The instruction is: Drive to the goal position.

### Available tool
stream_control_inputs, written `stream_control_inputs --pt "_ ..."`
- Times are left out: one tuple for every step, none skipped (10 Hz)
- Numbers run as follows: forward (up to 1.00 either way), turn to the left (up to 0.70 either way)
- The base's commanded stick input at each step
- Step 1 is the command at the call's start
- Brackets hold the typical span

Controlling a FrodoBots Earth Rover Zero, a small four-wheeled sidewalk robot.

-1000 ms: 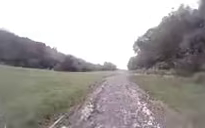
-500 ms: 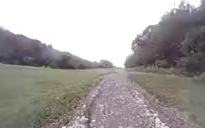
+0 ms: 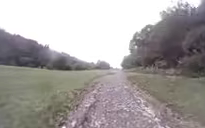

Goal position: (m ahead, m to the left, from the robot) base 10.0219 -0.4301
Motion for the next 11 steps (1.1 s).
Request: stream_control_inputs --pt "0.85 0.00" --pt "0.85 0.00" --pt "0.85 0.00" --pt "0.85 0.00" --pt "0.85 0.00" --pt "0.85 0.00" --pt "0.85 0.00" --pt "0.85 0.00" --pt "0.85 0.00" --pt "0.85 0.00" --pt "0.85 0.00"
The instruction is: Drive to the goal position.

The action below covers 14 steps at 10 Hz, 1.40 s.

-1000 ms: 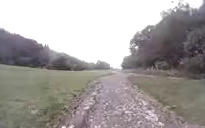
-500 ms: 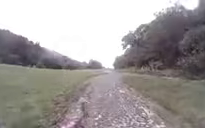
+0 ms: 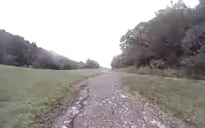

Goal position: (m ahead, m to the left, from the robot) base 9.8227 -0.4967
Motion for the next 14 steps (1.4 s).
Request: stream_control_inputs --pt "0.85 0.00" --pt "0.85 0.00" --pt "0.85 0.00" --pt "0.85 0.00" --pt "0.85 0.00" --pt "0.85 0.00" --pt "0.85 0.00" --pt "0.85 0.00" --pt "0.85 0.00" --pt "0.85 0.00" --pt "0.85 0.00" --pt "0.85 0.00" --pt "0.85 0.00" --pt "0.85 0.00"
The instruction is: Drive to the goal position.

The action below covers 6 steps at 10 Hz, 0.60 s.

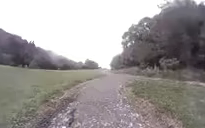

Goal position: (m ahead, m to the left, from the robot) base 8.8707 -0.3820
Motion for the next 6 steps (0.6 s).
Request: stream_control_inputs --pt "0.85 0.00" --pt "0.85 0.00" --pt "0.85 0.00" --pt "0.85 0.00" --pt "0.85 0.00" --pt "0.85 0.00"
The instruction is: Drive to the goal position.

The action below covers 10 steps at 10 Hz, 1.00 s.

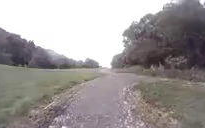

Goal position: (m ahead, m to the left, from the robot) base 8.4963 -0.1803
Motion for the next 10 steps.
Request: stream_control_inputs --pt "0.85 0.00" --pt "0.85 0.00" --pt "0.85 0.00" --pt "0.85 0.00" --pt "0.85 0.00" --pt "0.85 0.00" --pt "0.85 0.00" --pt "0.85 0.00" --pt "0.85 -0.04" --pt "0.85 -0.21"
